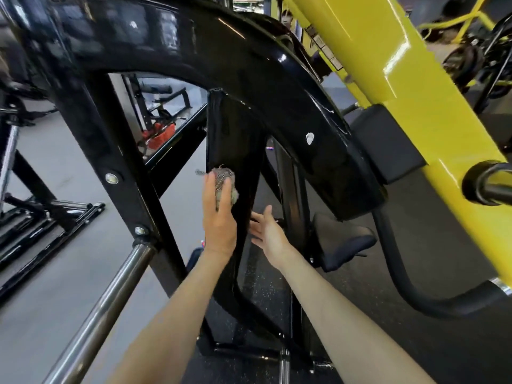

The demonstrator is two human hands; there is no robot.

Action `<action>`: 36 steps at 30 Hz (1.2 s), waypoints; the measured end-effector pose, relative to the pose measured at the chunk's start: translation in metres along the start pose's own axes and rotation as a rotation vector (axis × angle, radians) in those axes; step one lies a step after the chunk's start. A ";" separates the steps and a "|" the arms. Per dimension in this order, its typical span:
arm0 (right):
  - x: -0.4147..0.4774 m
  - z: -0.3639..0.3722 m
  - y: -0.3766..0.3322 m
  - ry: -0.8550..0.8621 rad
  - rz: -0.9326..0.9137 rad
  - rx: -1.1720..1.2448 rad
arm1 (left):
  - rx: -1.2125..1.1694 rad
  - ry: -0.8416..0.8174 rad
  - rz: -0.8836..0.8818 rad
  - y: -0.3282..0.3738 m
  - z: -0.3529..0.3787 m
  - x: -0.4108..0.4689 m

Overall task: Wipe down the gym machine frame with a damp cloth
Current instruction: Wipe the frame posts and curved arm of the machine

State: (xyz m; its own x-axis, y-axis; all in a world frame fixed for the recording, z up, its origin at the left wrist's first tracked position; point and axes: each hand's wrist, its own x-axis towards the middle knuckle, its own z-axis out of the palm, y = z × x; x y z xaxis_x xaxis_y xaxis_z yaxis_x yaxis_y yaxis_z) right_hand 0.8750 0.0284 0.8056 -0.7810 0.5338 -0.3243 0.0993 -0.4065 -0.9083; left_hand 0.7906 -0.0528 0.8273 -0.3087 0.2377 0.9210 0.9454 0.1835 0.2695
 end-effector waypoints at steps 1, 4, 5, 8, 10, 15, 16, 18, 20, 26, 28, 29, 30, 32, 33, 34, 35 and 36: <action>0.002 0.001 0.001 0.017 -0.002 -0.011 | -0.045 0.022 -0.141 0.001 0.004 -0.014; 0.005 0.007 0.006 0.040 -0.003 0.011 | -0.190 0.083 -0.477 0.026 0.004 -0.013; 0.006 0.010 0.008 0.016 -0.015 0.033 | -0.256 0.089 -0.508 0.036 0.001 -0.003; 0.009 0.019 0.007 -0.016 -0.100 0.040 | -0.302 0.100 -0.391 0.047 0.000 0.032; 0.010 0.025 0.006 -0.012 -0.052 0.105 | -0.262 0.115 -0.399 0.037 0.008 0.021; 0.007 0.021 0.013 0.112 0.006 -0.027 | -0.372 0.097 -0.903 0.018 0.003 -0.065; 0.007 0.016 0.018 0.133 0.006 -0.036 | -0.404 0.102 -0.935 0.023 -0.001 -0.061; 0.007 0.011 0.029 0.120 -0.004 -0.015 | -0.416 0.124 -0.830 0.035 -0.006 -0.030; 0.008 0.012 0.038 0.054 -0.016 0.025 | -0.426 0.130 -0.628 0.045 -0.006 0.010; 0.008 0.030 0.029 0.123 0.048 -0.044 | -0.414 0.089 -0.717 0.004 0.000 -0.028; 0.008 0.028 0.026 0.200 0.082 -0.079 | -0.469 0.050 -0.852 -0.007 -0.005 -0.050; 0.008 0.027 0.027 0.207 0.081 -0.072 | -0.492 0.032 -0.892 -0.003 -0.010 -0.046; 0.006 0.029 0.027 0.196 0.066 -0.060 | -0.507 0.021 -0.891 0.003 -0.014 -0.034; 0.003 0.033 0.030 0.151 0.029 -0.046 | -0.537 0.003 -0.789 0.022 -0.023 0.002; 0.000 0.036 0.032 0.142 0.021 -0.042 | -0.542 0.002 -0.714 0.028 -0.028 0.018; 0.000 0.038 0.033 0.150 0.012 -0.036 | -0.530 0.003 -0.634 0.029 -0.030 0.027; -0.001 0.037 0.034 0.173 0.001 -0.027 | -0.508 -0.002 -0.564 0.025 -0.030 0.030; -0.003 0.036 0.036 0.198 -0.012 -0.025 | -0.488 -0.008 -0.515 0.016 -0.027 0.023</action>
State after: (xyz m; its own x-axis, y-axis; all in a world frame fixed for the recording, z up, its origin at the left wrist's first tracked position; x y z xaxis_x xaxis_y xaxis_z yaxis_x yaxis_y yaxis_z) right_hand 0.8582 -0.0146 0.7832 -0.6457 0.6751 -0.3569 0.1082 -0.3818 -0.9179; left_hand 0.8010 -0.0699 0.8605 -0.7281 0.2428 0.6410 0.6176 -0.1733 0.7672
